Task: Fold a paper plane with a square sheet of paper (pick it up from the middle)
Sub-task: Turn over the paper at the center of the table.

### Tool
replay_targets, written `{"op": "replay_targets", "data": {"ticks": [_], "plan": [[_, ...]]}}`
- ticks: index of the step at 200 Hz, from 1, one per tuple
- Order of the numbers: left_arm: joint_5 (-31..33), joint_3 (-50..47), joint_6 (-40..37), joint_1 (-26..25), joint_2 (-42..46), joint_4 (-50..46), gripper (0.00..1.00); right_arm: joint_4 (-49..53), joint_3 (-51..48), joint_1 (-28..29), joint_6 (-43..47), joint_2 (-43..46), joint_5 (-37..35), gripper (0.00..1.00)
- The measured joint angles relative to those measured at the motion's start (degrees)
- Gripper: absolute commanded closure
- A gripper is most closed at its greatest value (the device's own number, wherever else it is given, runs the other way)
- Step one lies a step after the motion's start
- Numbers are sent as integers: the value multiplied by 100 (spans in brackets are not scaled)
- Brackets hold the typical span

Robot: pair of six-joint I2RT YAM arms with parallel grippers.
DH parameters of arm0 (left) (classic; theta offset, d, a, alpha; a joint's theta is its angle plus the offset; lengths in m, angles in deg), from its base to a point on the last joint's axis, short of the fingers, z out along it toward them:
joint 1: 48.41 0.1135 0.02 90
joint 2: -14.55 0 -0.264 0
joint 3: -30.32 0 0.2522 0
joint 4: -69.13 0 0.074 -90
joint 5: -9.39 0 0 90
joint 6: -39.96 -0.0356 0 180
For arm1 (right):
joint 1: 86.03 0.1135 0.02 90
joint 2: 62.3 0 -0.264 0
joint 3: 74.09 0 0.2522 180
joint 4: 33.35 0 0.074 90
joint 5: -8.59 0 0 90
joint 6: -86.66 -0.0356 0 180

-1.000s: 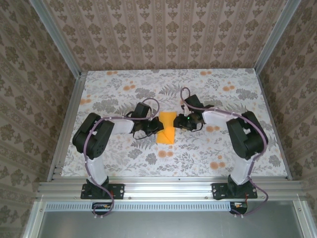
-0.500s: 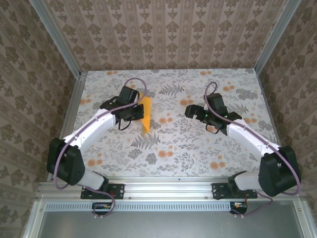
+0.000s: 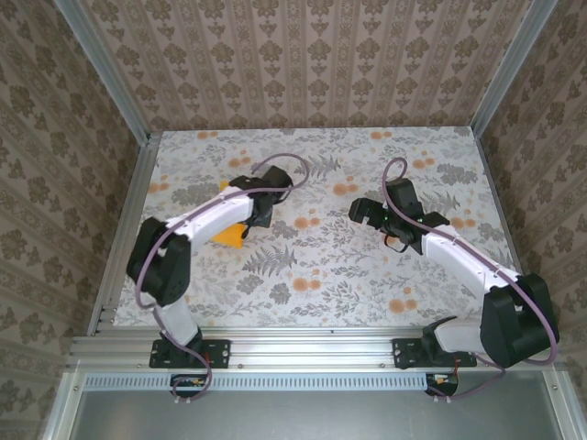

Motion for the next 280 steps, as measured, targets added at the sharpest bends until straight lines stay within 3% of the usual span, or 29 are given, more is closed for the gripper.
{"op": "replay_targets", "data": {"ticks": [78,120,159,192,219,241,280], "plan": [[269,944,317,-977,-1604,-227,91,59,-87,-138,-59,286,-90,0],[-50,1384,490,-1349,-2100,-267,72,61,-131,-179,-136,289,-96,0],[-697,1596,422,-1397,-1915,-186,54,57,-243,-227,-201,306,-101,0],[-1497,1497,289,-1353,-918,55,44,39,-297,-243,-232,302,55,0],[-2221,1110,247,-1078,210,485,31,-114,-295,-227,-232,74,450,4],[-2957,365,278,-428,909,1084,24,-190,-236,-48,-243,-332,728,0],[-4052,-1139,566,879,988,1987,23,-302,153,704,-254,-1067,973,0]]}}
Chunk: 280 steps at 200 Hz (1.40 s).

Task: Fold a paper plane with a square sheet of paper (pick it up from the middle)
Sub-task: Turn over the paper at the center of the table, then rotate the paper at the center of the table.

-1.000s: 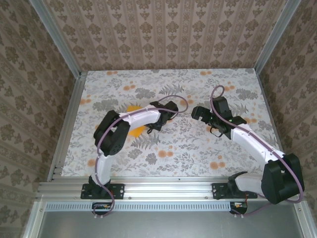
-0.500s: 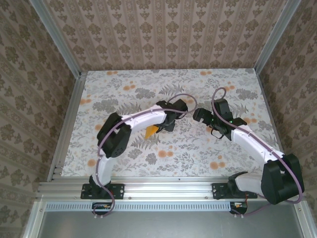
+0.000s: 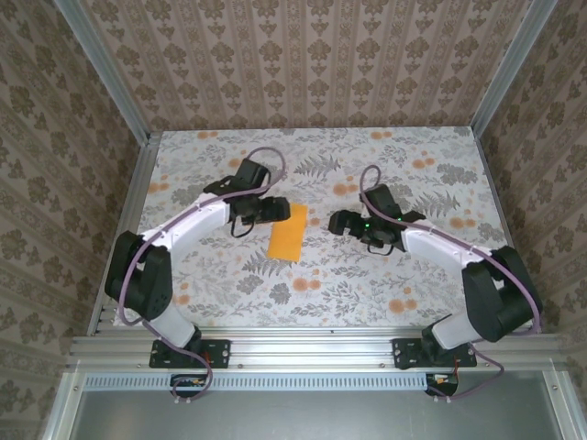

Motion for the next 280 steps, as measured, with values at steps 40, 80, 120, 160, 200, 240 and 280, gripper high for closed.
{"op": "replay_targets", "data": {"ticks": [40,80,120,160,200,240,280], "plan": [[-841,-809,378,330,-332,518,32,-343,280,544,-114,-538,92,0],[-1176,-890,581,317,-459,791,37,-557,341,675,-323,-734,173,0],[-1080,-909,619,144,-562,767,36,-632,343,675,-407,-739,175,0],[-964,-909,660,-149,-603,577,36,-629,348,675,-472,-739,175,0],[-1152,-990,846,-376,-610,684,37,-625,348,675,-476,-739,170,0],[-1550,-999,999,-459,-610,898,37,-634,339,675,-573,-737,170,0],[-1626,-859,964,-210,-461,868,39,-748,142,675,-831,-723,170,1]]}}
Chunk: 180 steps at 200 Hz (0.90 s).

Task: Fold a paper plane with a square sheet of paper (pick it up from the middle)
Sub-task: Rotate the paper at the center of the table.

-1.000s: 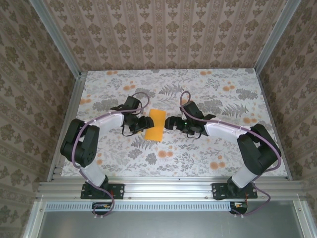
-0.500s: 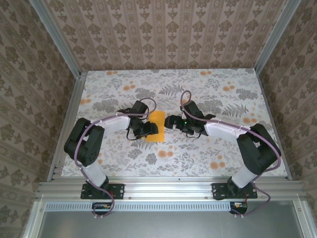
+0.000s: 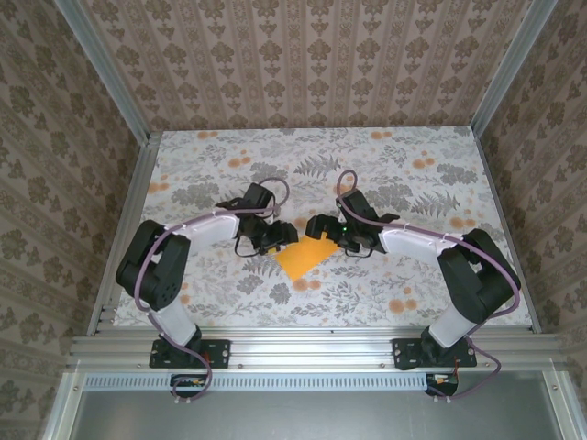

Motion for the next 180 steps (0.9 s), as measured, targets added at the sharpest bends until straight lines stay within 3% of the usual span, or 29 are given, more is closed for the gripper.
{"op": "replay_targets", "data": {"ticks": [75,180], "plan": [[367,466,-439,94,-164,-411,33,223,-55,0,-365,17,-175,5],[409,212,-485,-26,-205,-667,31,245,785,-278,-219,-1084,2,9]]}}
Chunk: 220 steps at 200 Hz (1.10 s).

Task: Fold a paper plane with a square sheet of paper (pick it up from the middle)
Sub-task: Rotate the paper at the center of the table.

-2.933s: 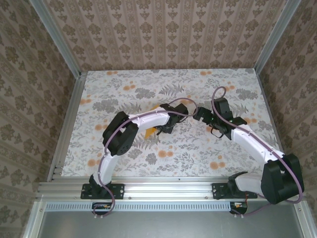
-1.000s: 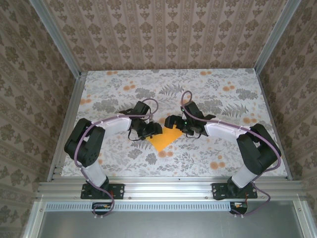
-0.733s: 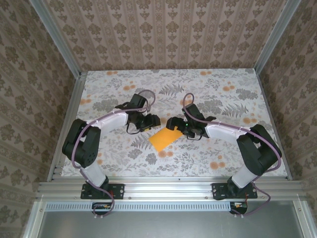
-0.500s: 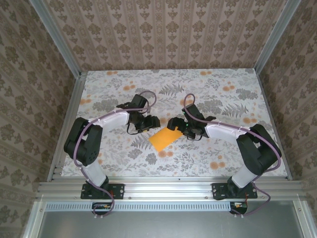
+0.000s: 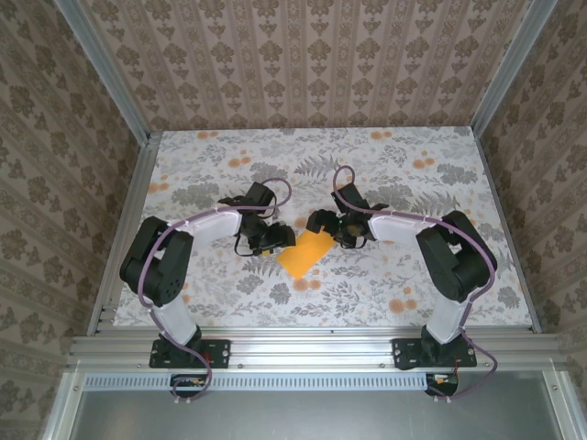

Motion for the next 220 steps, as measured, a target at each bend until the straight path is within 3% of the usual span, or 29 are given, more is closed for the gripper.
{"op": "replay_targets", "data": {"ticks": [105,166,220], "plan": [[81,68,-87,-35,-173,35,32,208,772,-457,1482,-551,656,9],[214,605,-284,-4,-385,94,30,302,730,-466,1589,483,684,1],[282,807,-376,-103,-734,44,27,313,308,-531,1462,986,463,0]]}}
